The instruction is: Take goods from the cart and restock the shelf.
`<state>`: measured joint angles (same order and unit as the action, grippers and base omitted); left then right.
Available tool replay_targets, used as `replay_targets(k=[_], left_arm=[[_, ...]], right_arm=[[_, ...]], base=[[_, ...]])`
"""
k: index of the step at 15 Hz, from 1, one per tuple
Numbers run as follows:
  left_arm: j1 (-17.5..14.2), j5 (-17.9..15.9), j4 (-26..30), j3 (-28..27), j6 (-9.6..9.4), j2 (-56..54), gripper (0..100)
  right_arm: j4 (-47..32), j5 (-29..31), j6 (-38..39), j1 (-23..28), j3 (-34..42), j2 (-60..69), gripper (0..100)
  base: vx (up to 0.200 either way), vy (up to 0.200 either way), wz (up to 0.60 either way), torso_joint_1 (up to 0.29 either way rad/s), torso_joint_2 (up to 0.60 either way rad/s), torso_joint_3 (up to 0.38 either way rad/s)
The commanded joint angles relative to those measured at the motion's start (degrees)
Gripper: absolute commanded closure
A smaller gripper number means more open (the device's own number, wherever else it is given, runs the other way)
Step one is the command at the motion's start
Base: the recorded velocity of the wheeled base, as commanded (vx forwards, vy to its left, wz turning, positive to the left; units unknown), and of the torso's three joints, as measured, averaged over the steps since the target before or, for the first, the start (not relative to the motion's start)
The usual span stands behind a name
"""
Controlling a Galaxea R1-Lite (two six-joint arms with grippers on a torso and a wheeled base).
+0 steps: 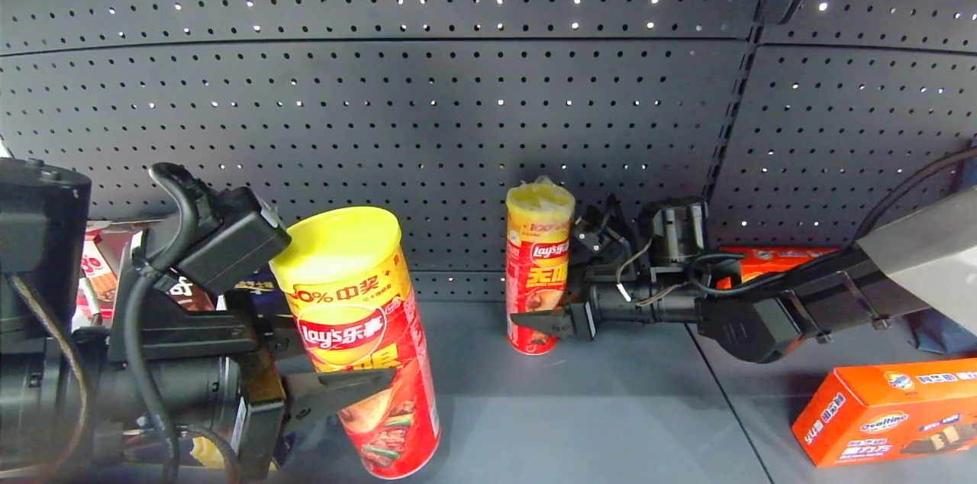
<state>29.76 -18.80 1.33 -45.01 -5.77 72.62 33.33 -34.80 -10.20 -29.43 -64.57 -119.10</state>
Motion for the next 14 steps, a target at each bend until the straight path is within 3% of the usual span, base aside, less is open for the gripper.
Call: replay_targets(k=[1, 8, 14], left_arm=[[-0.05, -0.01, -0.01, 0.10, -0.03, -0.02, 100], [-0.05, -0.01, -0.01, 0.36, 0.05, -0.11, 100], [0.04, 0.08, -0.01, 0.45, -0.03, -0.20, 100]], right_arm=[[-0.02, 0.44, 0.01, -0.28, 0.15, -0.17, 100], [-0.02, 0.70, 0.18, -1.07, 2.70, 2.03, 100], [3.58, 9.49, 0.80, -4.94, 14.21, 11.96, 100]], base=[[0.000, 0.000, 0.00, 0.000, 0.00, 0.000], [0.000, 0.000, 0.00, 0.000, 0.00, 0.000], [0.000, 0.000, 0.00, 0.000, 0.00, 0.000]])
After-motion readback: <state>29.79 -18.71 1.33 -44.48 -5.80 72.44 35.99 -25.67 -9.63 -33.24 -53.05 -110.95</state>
